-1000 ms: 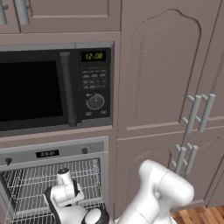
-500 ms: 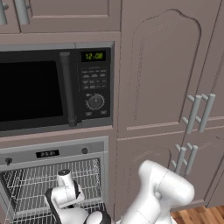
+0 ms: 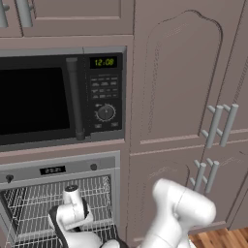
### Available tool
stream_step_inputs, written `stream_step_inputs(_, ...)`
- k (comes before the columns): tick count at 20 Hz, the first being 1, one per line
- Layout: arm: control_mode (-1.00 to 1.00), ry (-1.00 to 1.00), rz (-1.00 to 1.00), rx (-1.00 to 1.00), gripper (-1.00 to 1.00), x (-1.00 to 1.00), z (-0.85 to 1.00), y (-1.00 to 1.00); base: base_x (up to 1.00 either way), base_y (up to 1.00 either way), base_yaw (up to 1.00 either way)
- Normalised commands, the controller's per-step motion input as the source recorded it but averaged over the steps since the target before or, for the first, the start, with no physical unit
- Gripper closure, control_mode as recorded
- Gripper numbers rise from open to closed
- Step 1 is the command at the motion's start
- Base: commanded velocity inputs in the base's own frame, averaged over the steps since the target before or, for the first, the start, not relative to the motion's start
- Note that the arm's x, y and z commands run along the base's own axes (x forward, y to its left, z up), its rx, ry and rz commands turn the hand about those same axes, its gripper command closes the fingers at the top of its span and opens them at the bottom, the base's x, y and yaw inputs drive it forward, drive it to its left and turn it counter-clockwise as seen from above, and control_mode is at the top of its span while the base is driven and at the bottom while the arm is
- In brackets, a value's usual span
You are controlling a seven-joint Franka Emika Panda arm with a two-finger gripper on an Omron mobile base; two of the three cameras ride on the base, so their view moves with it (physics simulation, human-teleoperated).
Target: Take the fish from the oven and place it on the plate on the counter.
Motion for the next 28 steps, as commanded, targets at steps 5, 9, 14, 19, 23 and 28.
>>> stream_step_inputs(5, -1.0, -0.05, 0.0, 0.09, 1.0, -0.8, 0.83, 0.0, 0.0, 0.0, 0.0)
stream_step_inputs(9, -1.0, -0.05, 0.0, 0.07, 1.0, -0.93, 0.99, -0.09, 0.0, 0.0, 0.0)
stream_step_inputs(14, -1.0, -0.03, 0.0, 0.05, 1.0, -0.79, 1.0, -0.25, 0.0, 0.0, 0.0)
stream_step_inputs(19, -1.0, -0.01, 0.0, 0.05, 1.0, -0.66, 1.0, -0.46, 0.0, 0.0, 0.0)
stream_step_inputs(23, -1.0, -0.01, 0.0, 0.06, 1.0, -0.53, 1.0, -0.64, 0.0, 0.0, 0.0)
stream_step_inputs(28, -1.0, -0.04, 0.0, 0.08, 1.0, -0.36, 1.0, -0.51, 0.0, 0.0, 0.0)
